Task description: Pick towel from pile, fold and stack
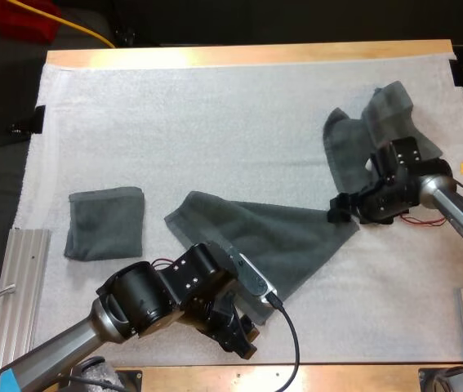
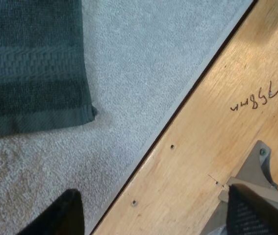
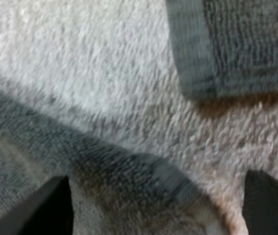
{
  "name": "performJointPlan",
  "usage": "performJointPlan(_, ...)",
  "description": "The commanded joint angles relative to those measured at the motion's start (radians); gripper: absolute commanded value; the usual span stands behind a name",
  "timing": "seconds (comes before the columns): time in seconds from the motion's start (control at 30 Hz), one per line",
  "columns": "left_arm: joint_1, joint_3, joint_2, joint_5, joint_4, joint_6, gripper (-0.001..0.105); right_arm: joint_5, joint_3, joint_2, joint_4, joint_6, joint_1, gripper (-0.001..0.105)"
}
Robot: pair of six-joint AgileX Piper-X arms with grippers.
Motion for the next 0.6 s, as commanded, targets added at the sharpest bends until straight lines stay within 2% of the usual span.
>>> performJointPlan(0.0,-0.004,-0.002,-0.004,-0.009,-0.002,-0.010,0.060,0.007,0.001,0.002,0.009,-0.023,-0.004,0.070)
performJointPlan(0.17,-0.004,-0.002,-0.004,-0.009,-0.002,-0.010,0.060,0.012,0.017,0.001,0.037,-0.064,-0.004,0.069)
performJointPlan(0.23,-0.004,-0.002,-0.004,-0.009,-0.004,-0.010,0.060,0.012,0.024,0.001,0.050,-0.074,-0.004,0.062)
performJointPlan(0.3,-0.004,-0.002,-0.004,-0.009,-0.005,-0.010,0.060,0.010,0.033,0.001,0.060,-0.080,-0.004,0.049)
performJointPlan(0.37,-0.004,-0.002,-0.004,-0.009,-0.005,-0.010,0.060,0.009,0.036,0.001,0.067,-0.080,-0.004,0.043)
performJointPlan(0.57,-0.004,-0.002,-0.004,-0.009,-0.005,-0.010,0.060,-0.017,0.038,0.001,0.092,-0.079,-0.004,0.038)
